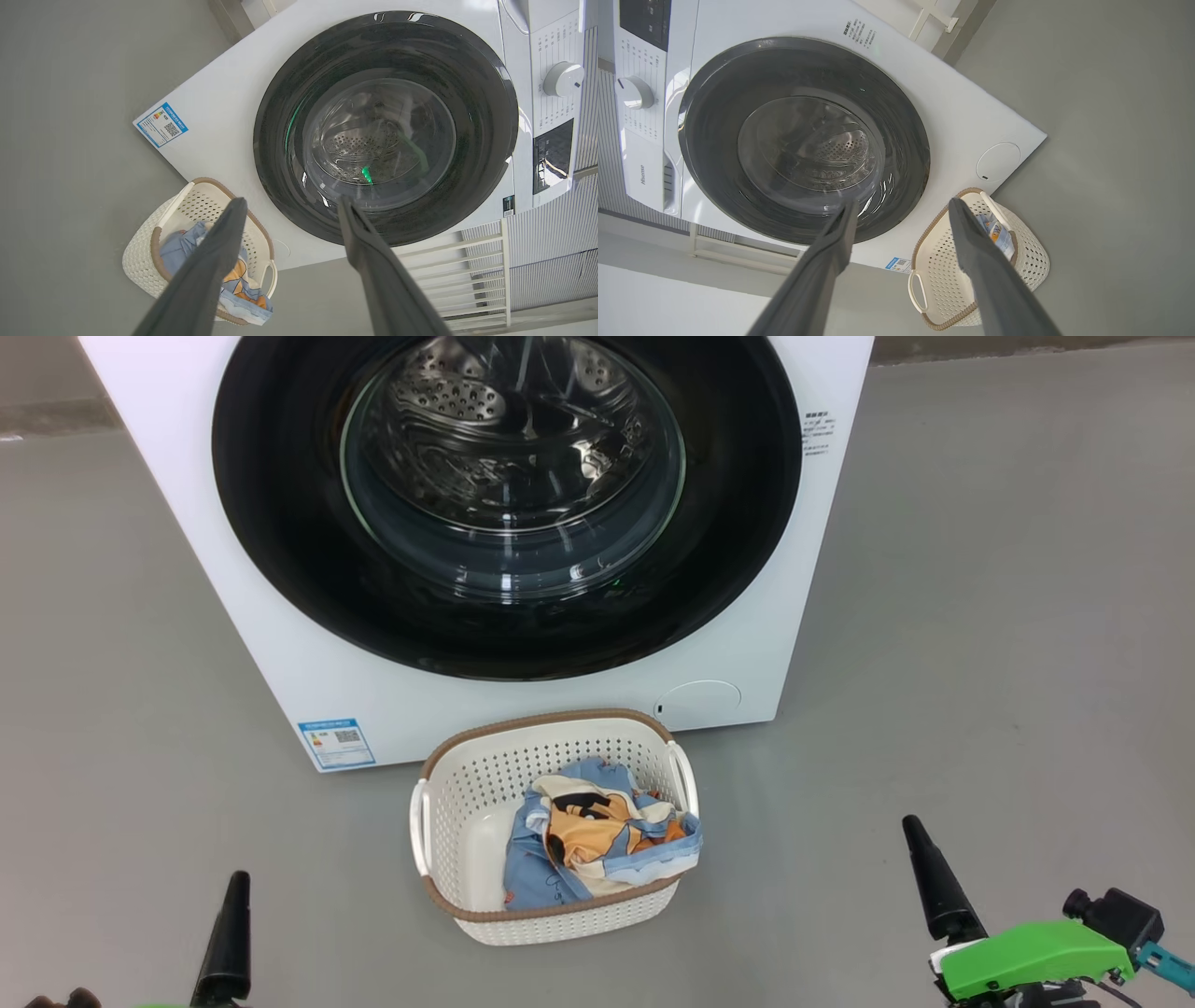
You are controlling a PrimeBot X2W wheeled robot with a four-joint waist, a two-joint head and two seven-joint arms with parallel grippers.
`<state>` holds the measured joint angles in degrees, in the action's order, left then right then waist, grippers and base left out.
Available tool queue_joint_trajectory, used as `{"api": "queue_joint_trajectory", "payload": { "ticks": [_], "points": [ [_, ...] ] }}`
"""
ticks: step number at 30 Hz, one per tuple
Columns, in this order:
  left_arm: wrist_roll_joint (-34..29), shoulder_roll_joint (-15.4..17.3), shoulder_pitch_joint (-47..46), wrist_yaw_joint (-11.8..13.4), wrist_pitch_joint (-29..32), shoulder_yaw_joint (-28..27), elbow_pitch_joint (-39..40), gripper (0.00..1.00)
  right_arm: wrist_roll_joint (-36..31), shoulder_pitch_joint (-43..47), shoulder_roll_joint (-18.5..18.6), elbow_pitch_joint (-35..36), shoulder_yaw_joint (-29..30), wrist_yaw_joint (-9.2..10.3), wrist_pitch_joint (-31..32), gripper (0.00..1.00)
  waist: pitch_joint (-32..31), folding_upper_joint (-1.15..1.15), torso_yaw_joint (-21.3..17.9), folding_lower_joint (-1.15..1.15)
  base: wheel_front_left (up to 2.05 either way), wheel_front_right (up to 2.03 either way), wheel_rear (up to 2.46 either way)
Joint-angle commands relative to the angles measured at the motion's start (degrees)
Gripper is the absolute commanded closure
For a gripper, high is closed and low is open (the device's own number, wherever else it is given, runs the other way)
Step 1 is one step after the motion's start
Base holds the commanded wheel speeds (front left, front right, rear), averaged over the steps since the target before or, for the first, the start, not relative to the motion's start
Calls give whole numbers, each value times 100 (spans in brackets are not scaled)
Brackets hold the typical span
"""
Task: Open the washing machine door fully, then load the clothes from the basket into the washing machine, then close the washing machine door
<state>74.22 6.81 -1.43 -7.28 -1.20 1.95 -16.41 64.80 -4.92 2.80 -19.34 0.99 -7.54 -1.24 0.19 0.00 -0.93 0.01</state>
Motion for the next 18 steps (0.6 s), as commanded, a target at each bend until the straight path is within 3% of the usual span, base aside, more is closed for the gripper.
{"api": "queue_joint_trajectory", "payload": {
  "ticks": [1, 18],
  "points": [
    [-195, 176, -210, -9, -88, -49, 181, 0, -286, -317, 64, 115, -94, 2, -89, 0, -5, 0, -7, 0, 0, 0, 0],
    [-1578, 389, -119, -12, -373, -21, 233, 0, -1871, -450, 27, 0, -207, 3, -373, 0, -3, 0, -57, 0, 0, 0, 0]
  ]
}}
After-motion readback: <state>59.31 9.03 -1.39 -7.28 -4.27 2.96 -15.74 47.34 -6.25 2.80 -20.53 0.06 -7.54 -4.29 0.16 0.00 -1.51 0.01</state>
